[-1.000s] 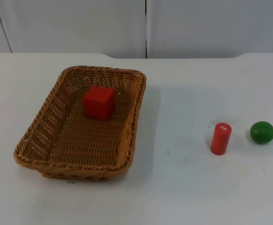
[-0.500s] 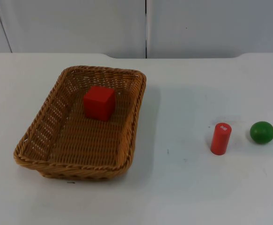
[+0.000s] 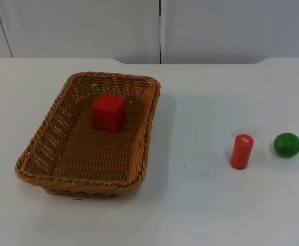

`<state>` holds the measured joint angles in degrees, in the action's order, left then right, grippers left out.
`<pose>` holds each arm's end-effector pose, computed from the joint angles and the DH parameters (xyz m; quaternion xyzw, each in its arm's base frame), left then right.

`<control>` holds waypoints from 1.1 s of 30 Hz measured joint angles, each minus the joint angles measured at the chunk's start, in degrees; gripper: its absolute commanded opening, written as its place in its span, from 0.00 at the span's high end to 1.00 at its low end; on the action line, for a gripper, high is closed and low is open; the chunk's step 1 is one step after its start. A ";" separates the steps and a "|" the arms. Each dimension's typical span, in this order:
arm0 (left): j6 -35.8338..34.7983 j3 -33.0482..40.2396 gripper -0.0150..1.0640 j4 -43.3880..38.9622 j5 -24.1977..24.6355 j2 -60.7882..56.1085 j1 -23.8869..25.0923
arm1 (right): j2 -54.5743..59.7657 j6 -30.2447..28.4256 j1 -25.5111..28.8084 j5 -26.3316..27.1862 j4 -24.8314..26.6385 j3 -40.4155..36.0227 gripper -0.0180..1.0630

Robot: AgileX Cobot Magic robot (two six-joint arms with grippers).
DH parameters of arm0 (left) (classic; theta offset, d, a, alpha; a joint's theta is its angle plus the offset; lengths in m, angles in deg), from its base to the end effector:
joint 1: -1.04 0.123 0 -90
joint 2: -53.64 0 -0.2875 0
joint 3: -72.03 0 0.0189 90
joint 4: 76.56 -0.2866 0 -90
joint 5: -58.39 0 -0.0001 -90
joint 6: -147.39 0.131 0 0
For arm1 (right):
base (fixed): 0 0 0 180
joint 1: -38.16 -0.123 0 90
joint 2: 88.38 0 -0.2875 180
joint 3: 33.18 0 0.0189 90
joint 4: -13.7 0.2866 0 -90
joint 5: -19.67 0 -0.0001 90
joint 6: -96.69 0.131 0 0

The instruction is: Pick up the basket with the left hand and place the object to the left of the red cylinder into the basket with the right hand.

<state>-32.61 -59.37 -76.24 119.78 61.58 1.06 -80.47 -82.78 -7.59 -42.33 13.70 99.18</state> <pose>0.0596 -0.0006 0.2751 0.0000 0.8568 -0.0027 0.5156 0.0398 0.0408 0.2796 -0.3288 0.7894 0.2037 0.4767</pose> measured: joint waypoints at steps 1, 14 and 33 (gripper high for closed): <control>0.00 0.00 0.01 0.00 0.00 0.00 0.00 | 0.00 0.00 1.64 0.00 0.00 0.00 0.01; 0.00 0.00 0.01 0.00 0.00 0.00 0.00 | 0.00 0.00 15.88 0.00 0.00 0.00 0.01; 0.00 0.00 0.01 0.00 0.00 0.00 0.00 | 0.00 -0.09 37.58 0.00 0.00 0.00 0.01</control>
<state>-32.61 -59.37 -76.24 119.78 61.58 1.06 -80.47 -82.87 29.99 -42.33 13.70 99.18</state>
